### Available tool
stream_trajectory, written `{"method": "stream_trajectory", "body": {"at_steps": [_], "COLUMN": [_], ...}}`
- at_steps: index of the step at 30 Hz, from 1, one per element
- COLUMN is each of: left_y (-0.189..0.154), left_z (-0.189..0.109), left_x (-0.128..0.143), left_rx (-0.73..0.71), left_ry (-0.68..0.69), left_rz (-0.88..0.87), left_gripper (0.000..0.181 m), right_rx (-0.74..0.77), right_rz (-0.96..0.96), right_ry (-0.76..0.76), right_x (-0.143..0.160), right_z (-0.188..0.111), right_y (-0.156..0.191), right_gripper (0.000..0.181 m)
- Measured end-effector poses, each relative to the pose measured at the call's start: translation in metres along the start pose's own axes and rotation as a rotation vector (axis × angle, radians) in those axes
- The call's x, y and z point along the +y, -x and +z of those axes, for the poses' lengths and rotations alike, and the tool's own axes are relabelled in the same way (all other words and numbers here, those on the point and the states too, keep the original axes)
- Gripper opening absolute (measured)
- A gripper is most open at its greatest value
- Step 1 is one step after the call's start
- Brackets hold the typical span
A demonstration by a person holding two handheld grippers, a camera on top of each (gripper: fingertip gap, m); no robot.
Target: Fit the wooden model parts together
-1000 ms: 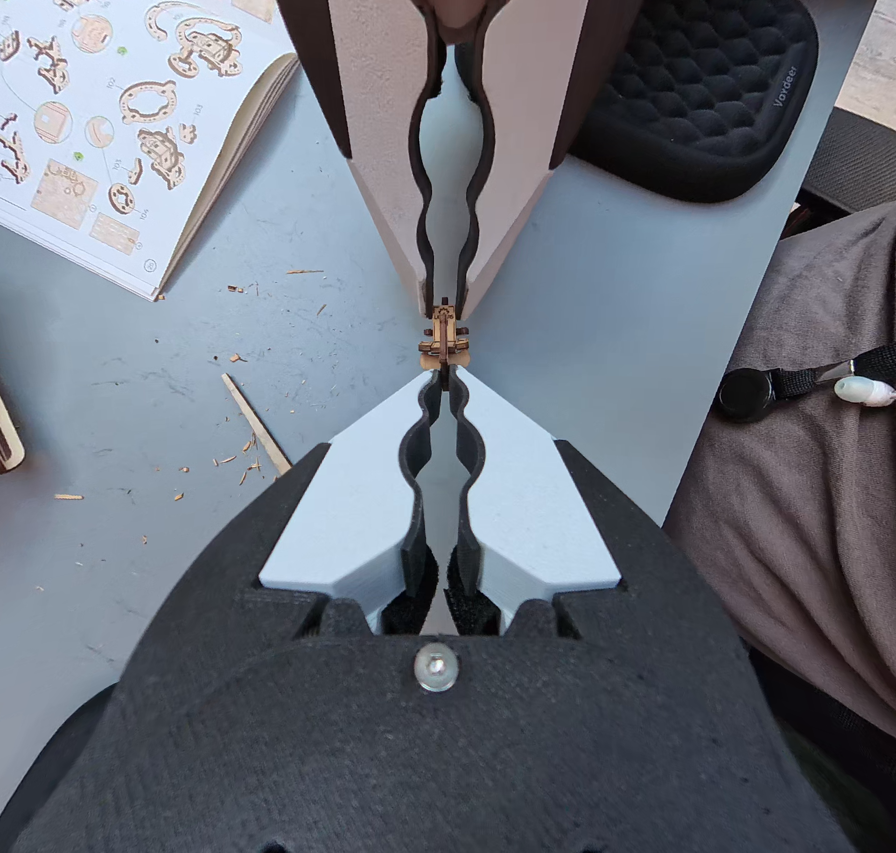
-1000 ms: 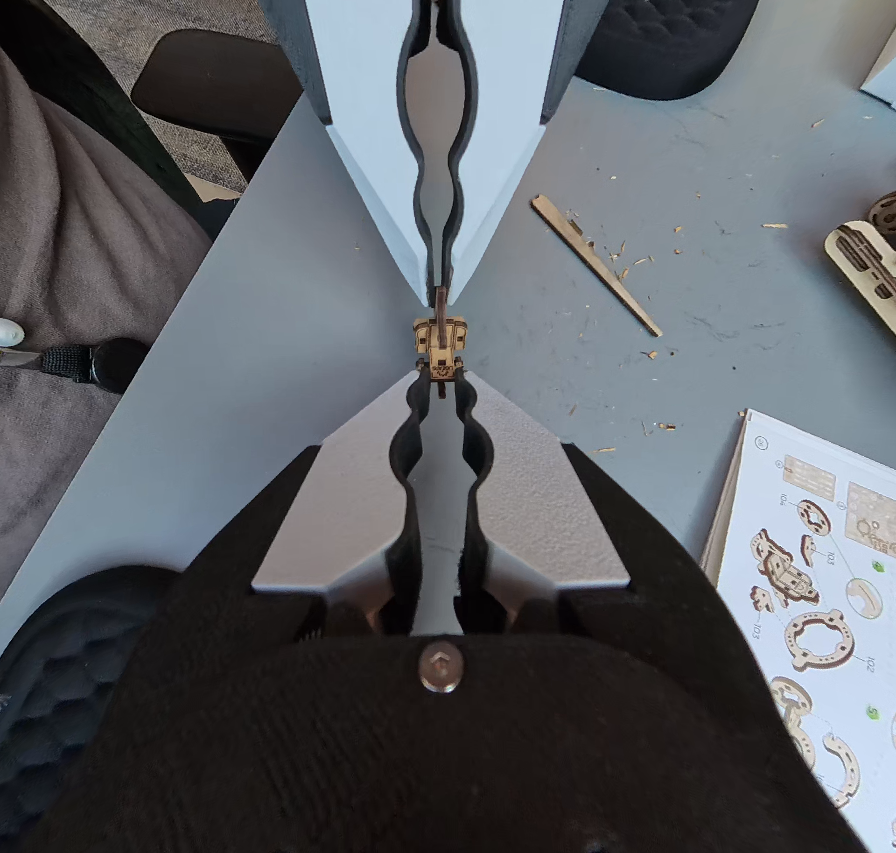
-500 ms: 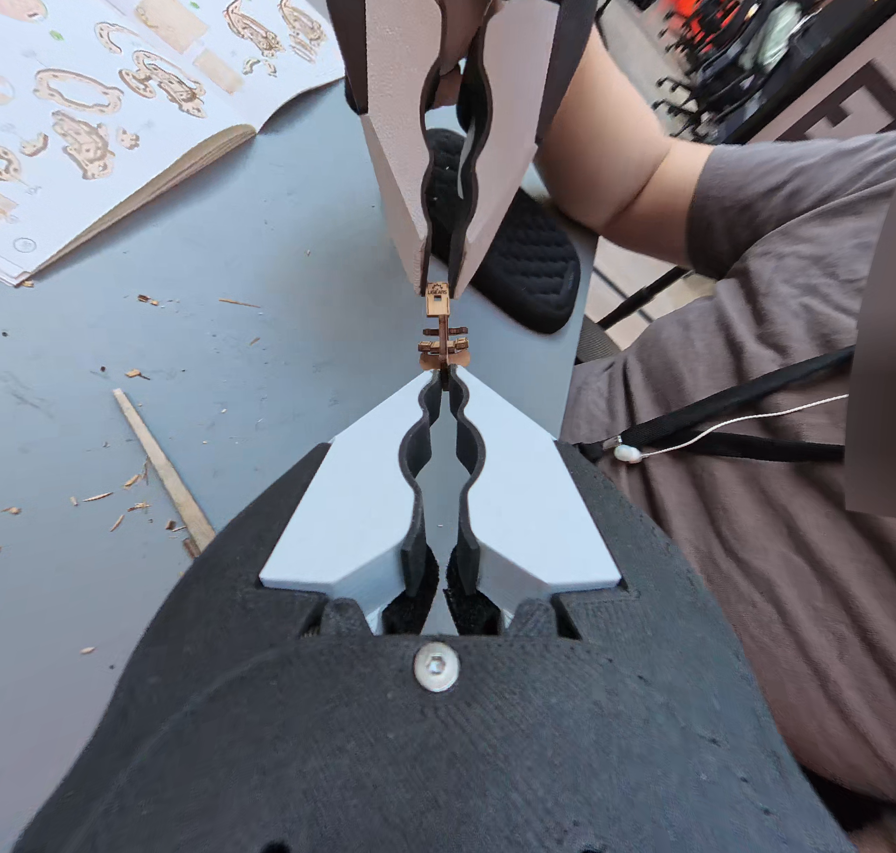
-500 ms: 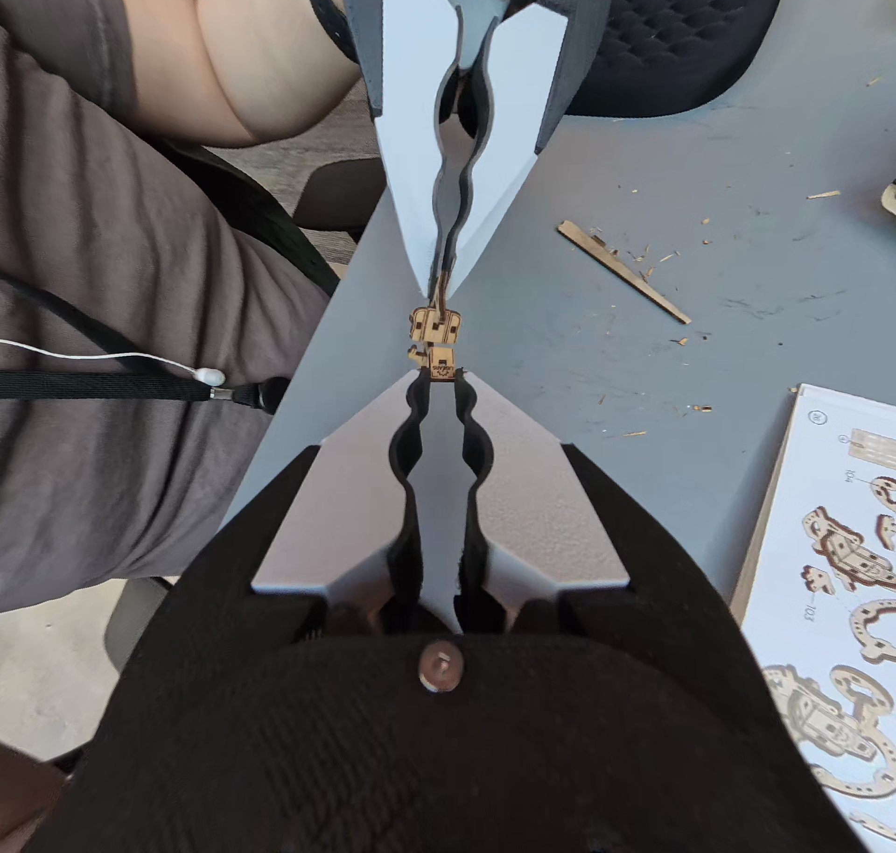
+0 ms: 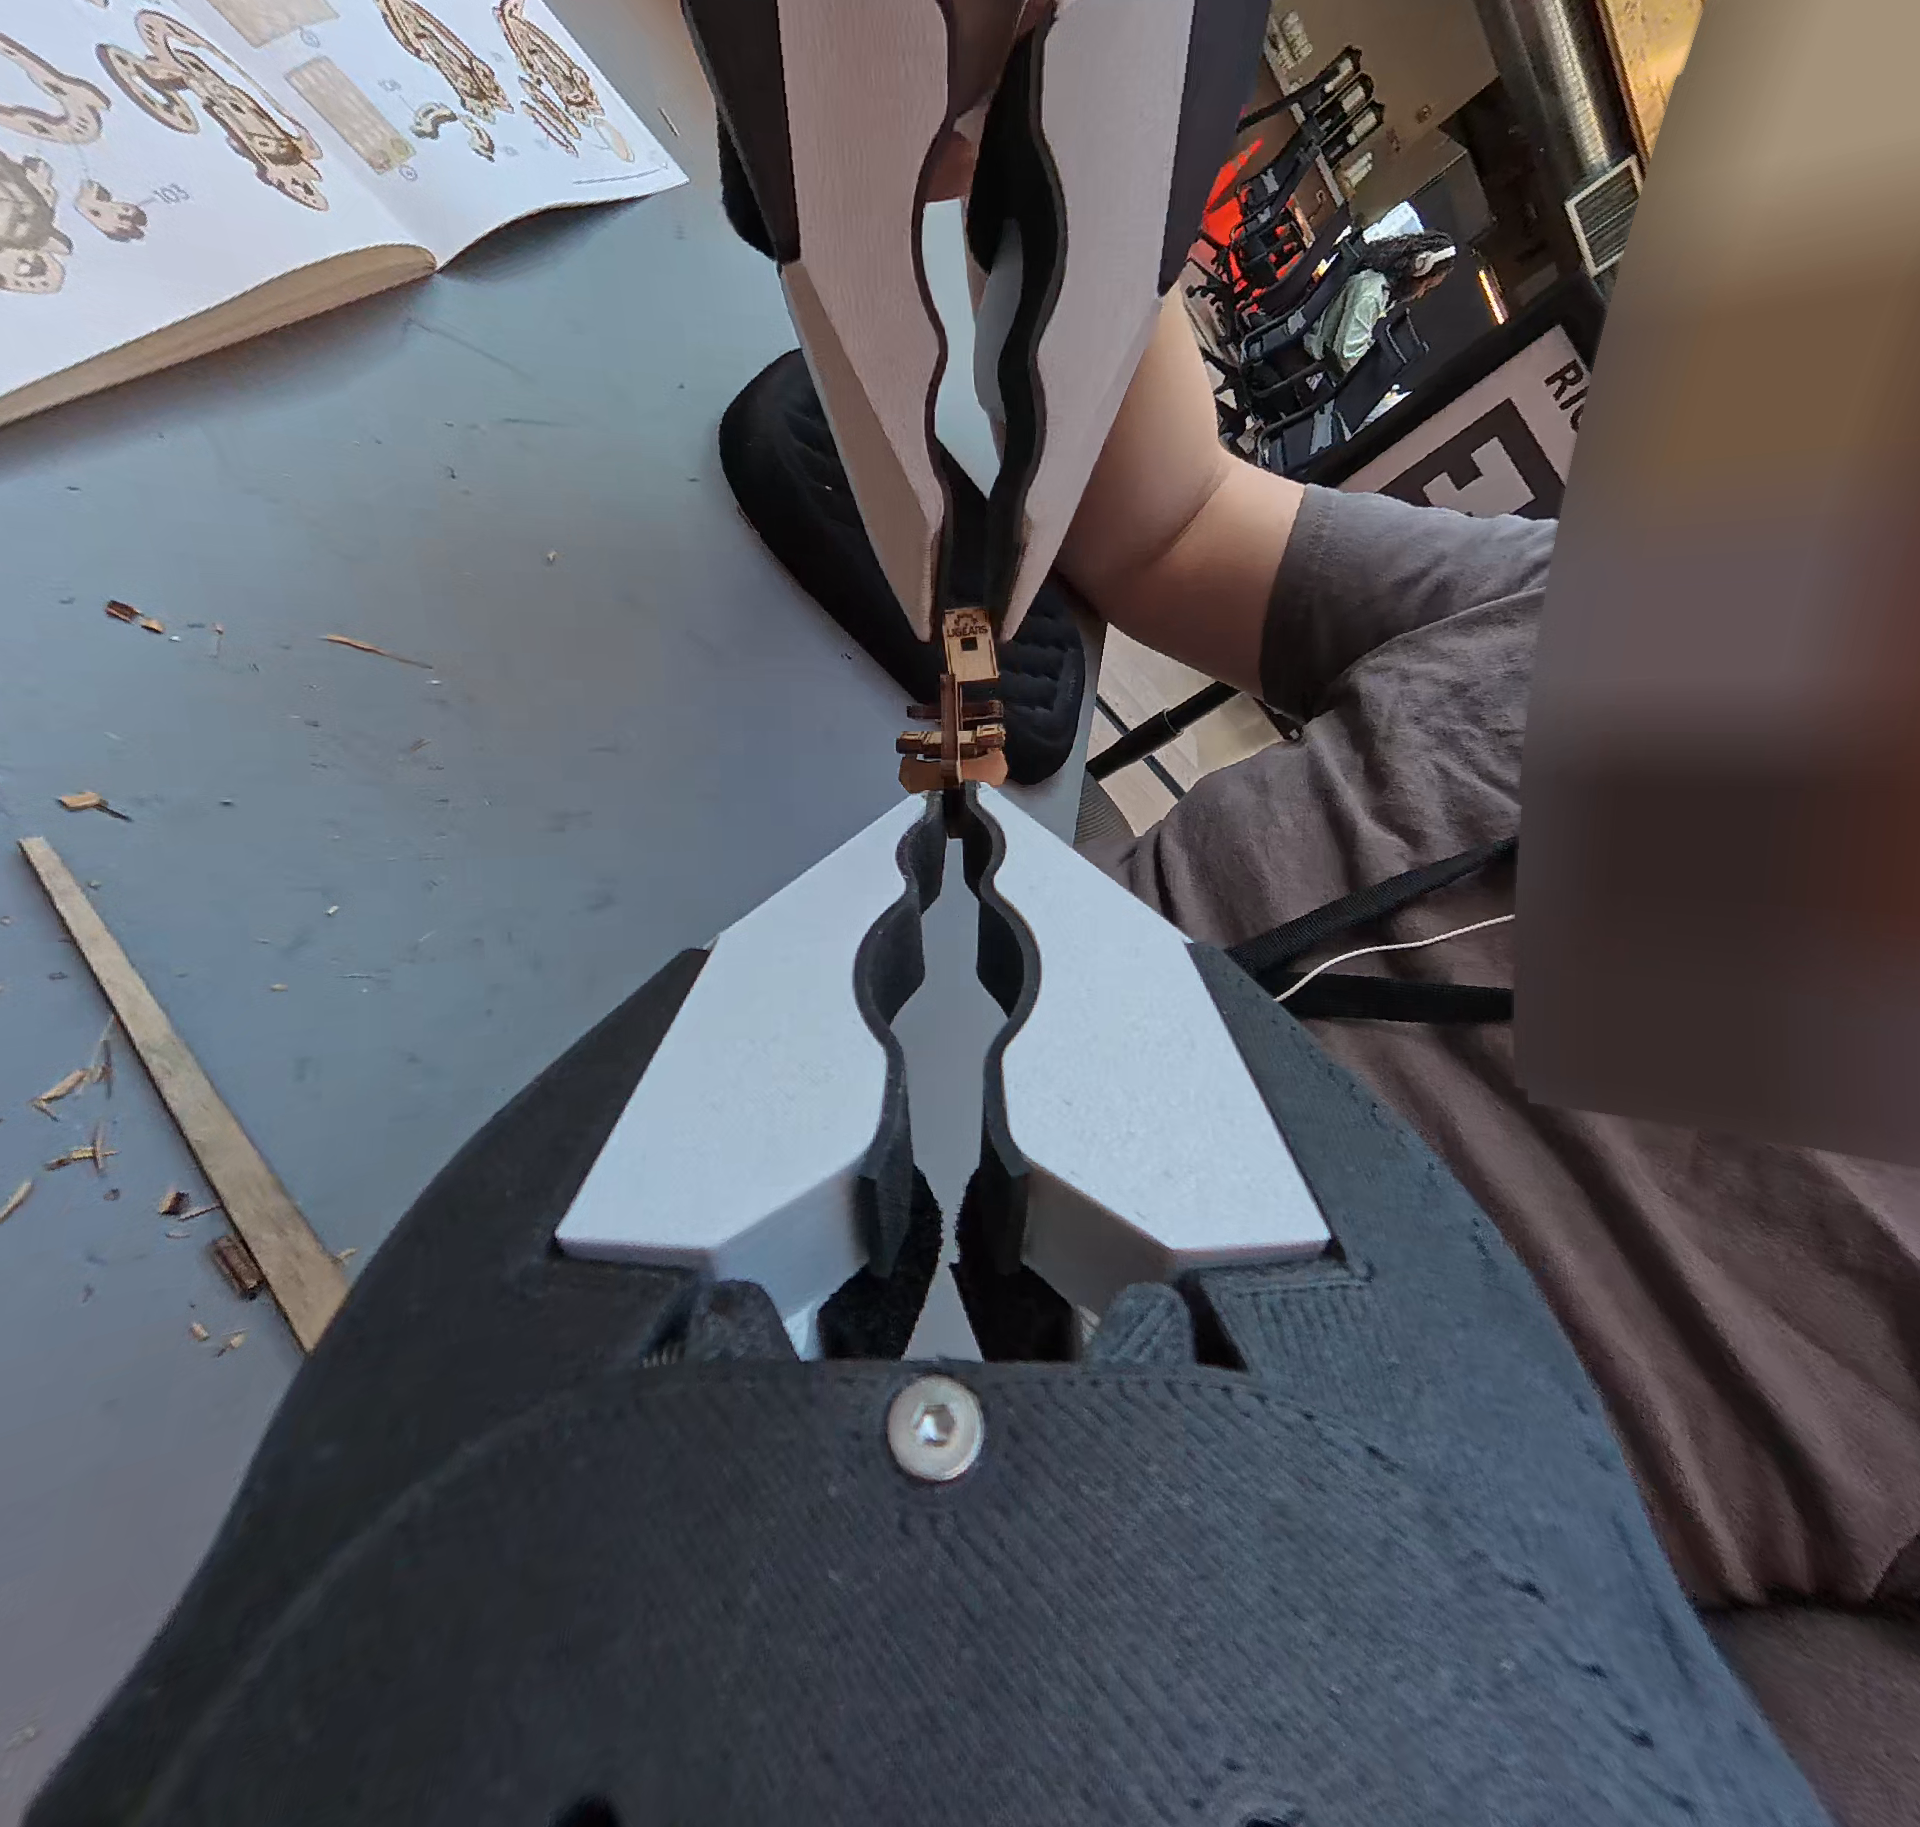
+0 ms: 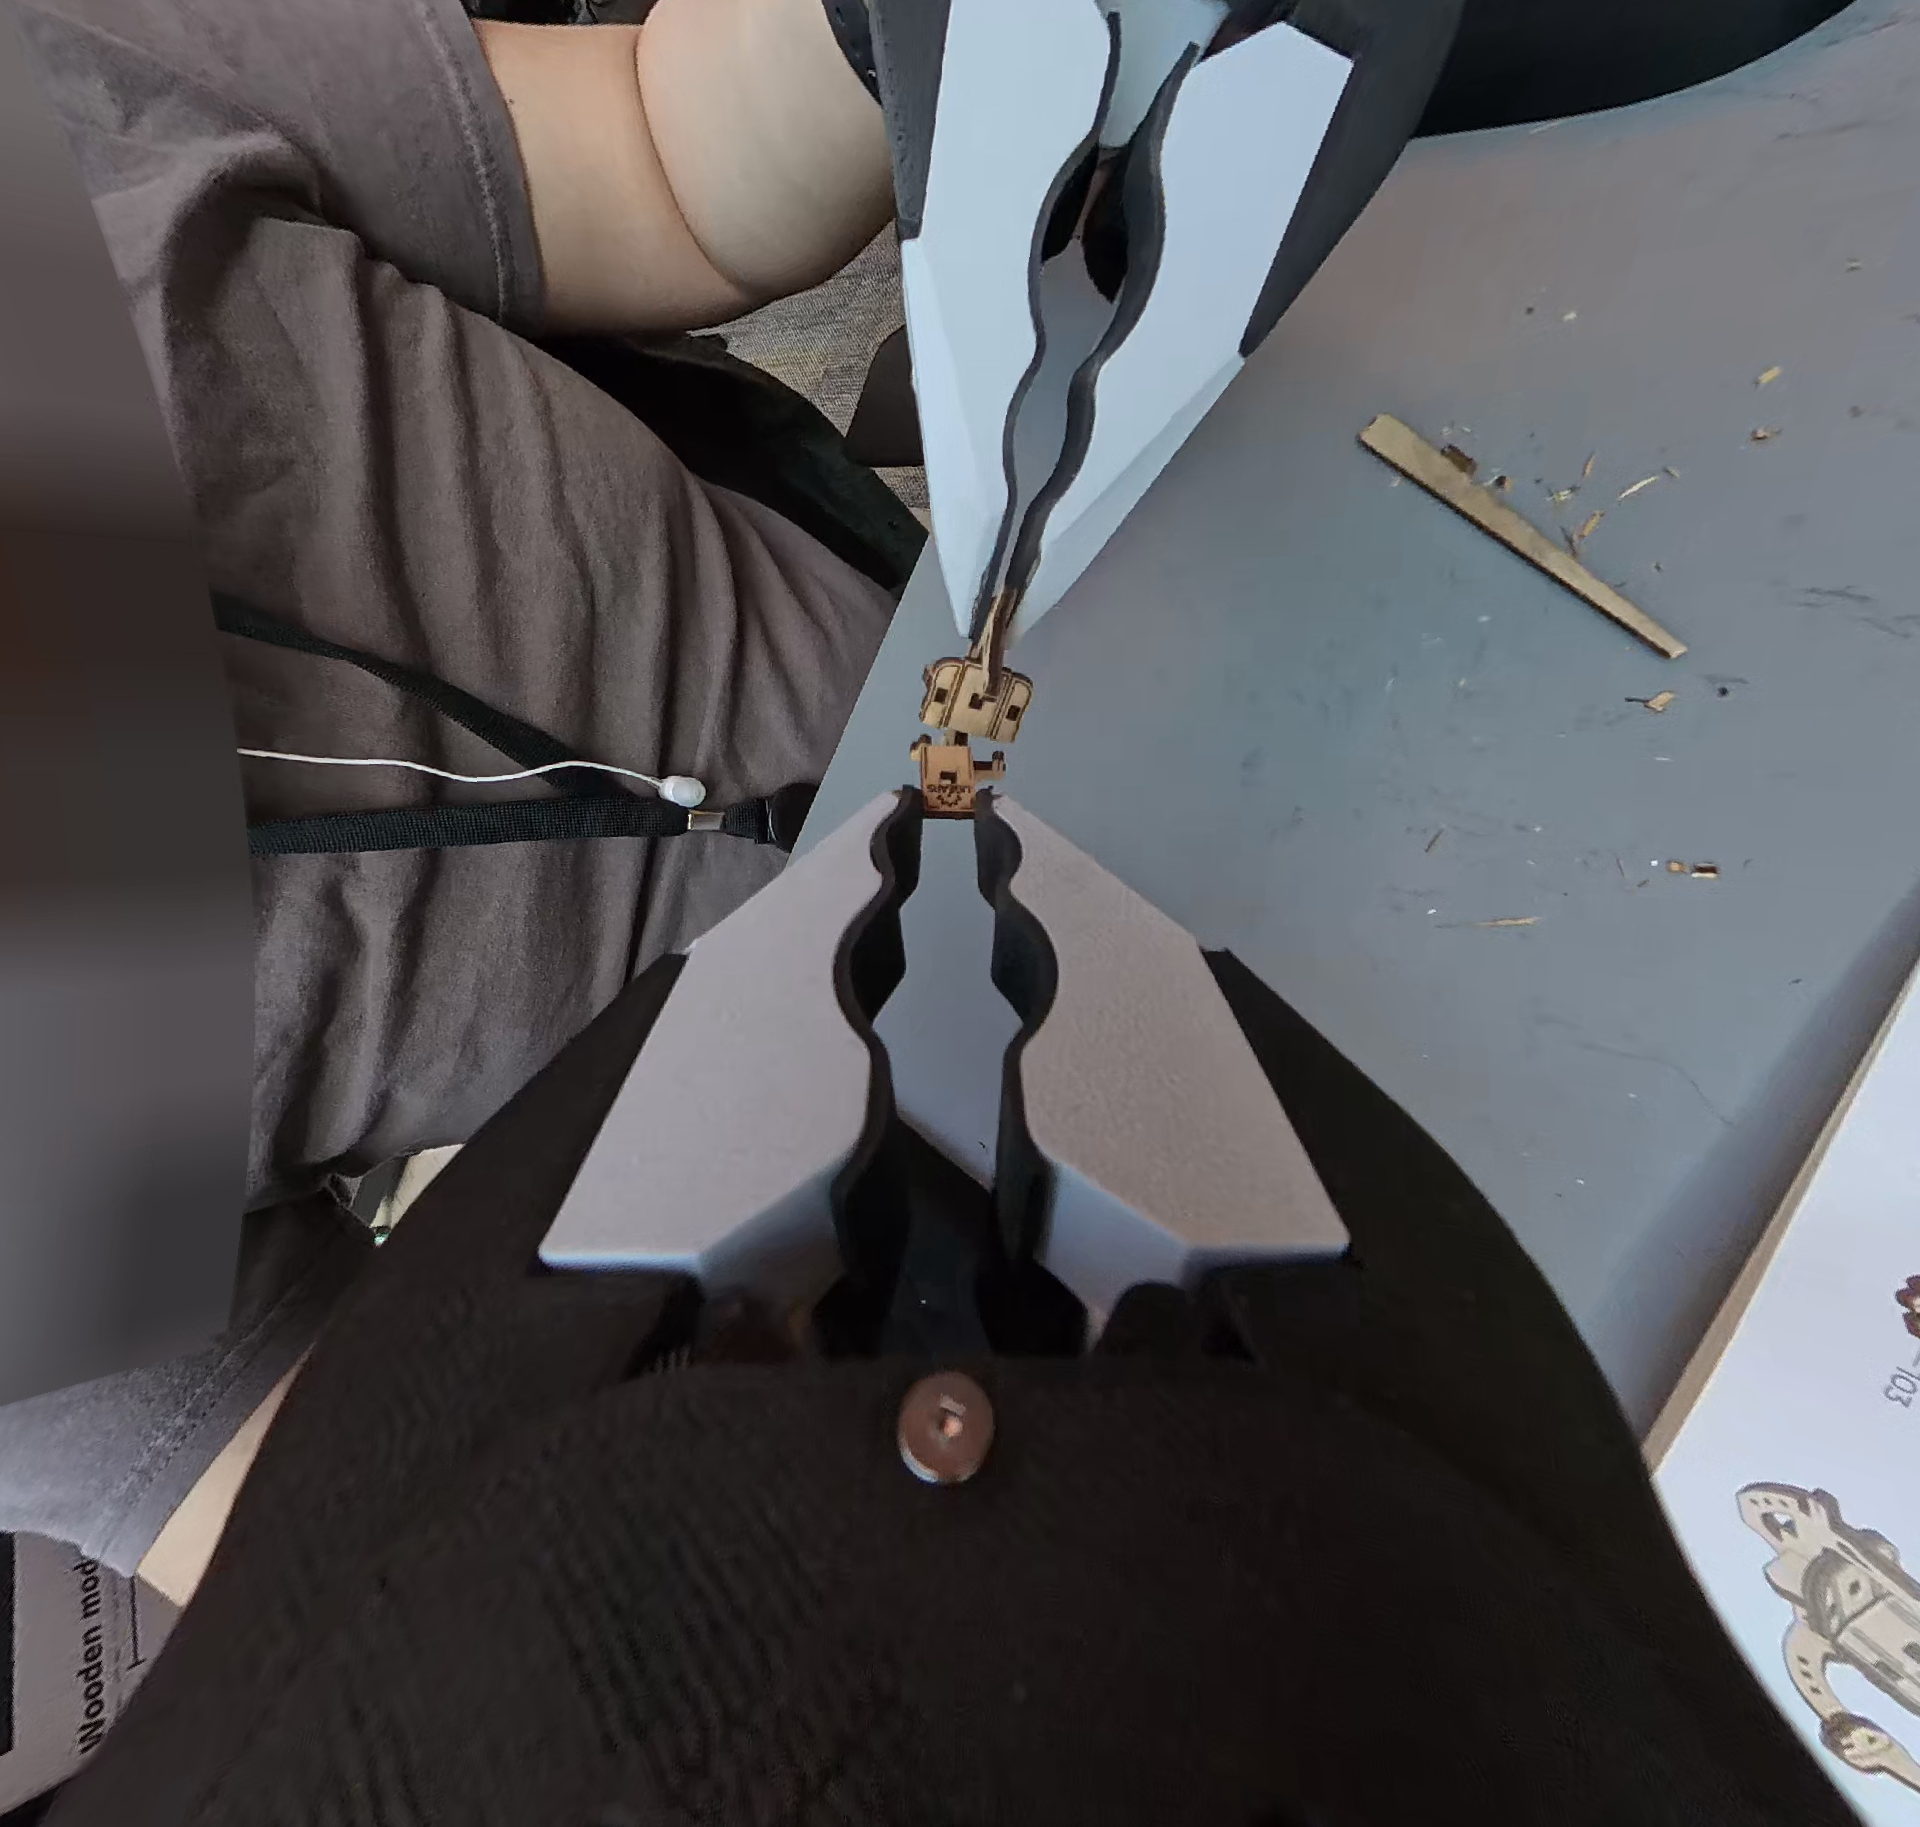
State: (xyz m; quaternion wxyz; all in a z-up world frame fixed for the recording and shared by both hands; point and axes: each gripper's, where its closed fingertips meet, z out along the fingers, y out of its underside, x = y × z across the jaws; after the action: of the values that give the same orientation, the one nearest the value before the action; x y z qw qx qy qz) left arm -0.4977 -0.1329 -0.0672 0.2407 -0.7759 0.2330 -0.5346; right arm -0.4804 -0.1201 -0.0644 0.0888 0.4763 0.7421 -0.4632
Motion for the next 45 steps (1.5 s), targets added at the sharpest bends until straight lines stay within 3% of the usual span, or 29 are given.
{"method": "stream_trajectory", "body": {"at_steps": [21, 28, 32, 36, 39, 45], "left_y": [0.004, 0.011, 0.021, 0.029, 0.024, 0.014], "left_z": [0.010, 0.010, 0.007, -0.001, -0.008, -0.012], "left_x": [0.007, 0.011, 0.009, -0.009, -0.045, -0.123], "left_rx": [-0.165, -0.220, -0.289, -0.393, -0.436, -0.522], "left_ry": [0.107, 0.099, 0.108, 0.178, 0.216, 0.326], "left_rz": [0.142, 0.175, 0.234, 0.353, 0.461, 0.660], "left_gripper": [0.000, 0.000, 0.000, 0.000, 0.000, 0.000], "right_rx": [0.030, 0.119, 0.228, 0.456, 0.657, 0.856], "right_rz": [0.001, -0.065, -0.127, -0.205, -0.238, -0.219], "right_ry": [0.174, 0.079, -0.077, -0.100, -0.089, -0.072], "right_x": [0.015, 0.015, 0.017, 0.037, 0.043, 0.045], "right_z": [0.010, 0.006, -0.023, -0.075, -0.124, -0.192], "right_y": [-0.005, -0.010, -0.003, 0.010, 0.015, 0.005], "right_gripper": [0.008, 0.008, 0.008, 0.009, 0.009, 0.009]}}
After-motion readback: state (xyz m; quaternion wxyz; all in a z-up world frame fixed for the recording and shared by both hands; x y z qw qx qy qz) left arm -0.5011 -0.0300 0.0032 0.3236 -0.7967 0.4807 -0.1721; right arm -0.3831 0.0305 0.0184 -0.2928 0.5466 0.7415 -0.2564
